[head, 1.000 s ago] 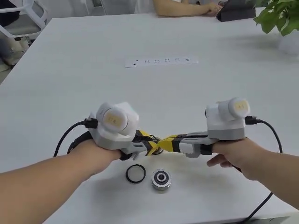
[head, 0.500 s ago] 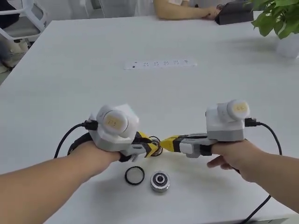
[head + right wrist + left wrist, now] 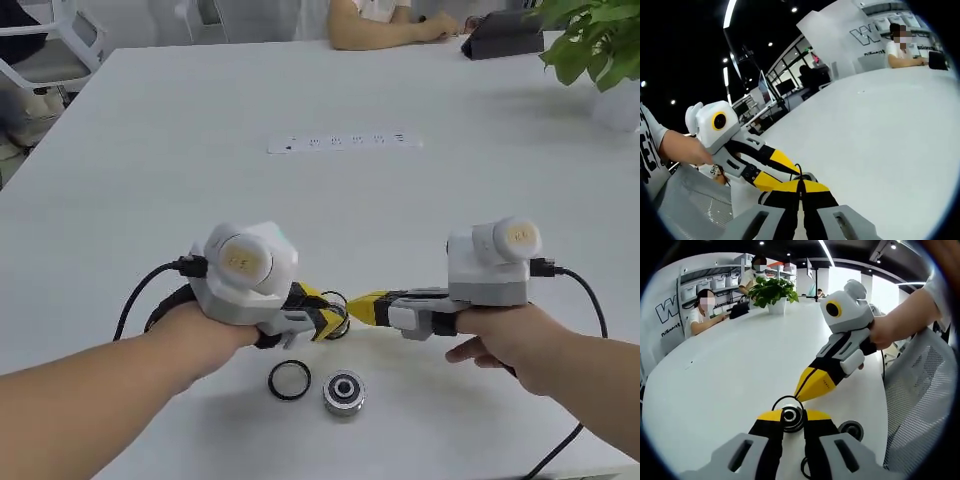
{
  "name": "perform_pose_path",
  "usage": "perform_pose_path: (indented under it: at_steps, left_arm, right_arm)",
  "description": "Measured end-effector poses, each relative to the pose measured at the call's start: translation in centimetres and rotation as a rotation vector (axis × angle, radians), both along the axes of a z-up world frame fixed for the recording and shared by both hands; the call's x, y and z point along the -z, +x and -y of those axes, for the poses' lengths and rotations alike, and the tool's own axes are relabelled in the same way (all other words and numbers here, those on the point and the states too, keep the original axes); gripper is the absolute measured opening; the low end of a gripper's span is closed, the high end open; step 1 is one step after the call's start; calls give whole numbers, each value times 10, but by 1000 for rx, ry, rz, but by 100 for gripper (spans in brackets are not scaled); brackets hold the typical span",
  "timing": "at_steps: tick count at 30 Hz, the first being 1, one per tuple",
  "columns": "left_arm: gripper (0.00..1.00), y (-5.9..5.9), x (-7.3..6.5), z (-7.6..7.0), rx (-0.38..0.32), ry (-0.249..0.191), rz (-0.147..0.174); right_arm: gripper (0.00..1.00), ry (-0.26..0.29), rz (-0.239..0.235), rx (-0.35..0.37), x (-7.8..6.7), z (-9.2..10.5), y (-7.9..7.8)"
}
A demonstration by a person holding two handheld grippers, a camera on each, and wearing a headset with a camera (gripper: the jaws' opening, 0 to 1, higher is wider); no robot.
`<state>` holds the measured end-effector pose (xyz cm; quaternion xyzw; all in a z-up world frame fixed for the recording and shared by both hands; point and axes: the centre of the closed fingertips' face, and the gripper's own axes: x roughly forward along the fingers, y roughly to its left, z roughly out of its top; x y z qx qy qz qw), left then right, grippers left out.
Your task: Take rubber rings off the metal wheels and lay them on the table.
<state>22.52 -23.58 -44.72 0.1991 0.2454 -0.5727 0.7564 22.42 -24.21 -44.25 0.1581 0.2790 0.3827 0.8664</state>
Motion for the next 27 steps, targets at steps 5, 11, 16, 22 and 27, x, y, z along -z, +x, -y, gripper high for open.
perform_pose_path:
  at_steps: [5,11,16,22,27]
  left_arm:
    - [12,-4,-7,-5,3,-11,0]
    - [17,-7,-17,-12,3,-28,-1]
    - [19,-9,-26,-18,-2,-44,1]
    - [25,-12,-36,-25,-12,-65,0]
    - [29,-16,-44,-31,-16,-82,1]
  right_arm:
    - [0,9,3,5,-3,2,0]
    - [0,19,10,7,-7,4,1]
    - [0,30,18,3,-14,2,1]
    - [0,43,27,-10,-21,-2,-3]
    - [0,49,36,-24,-27,-8,-9]
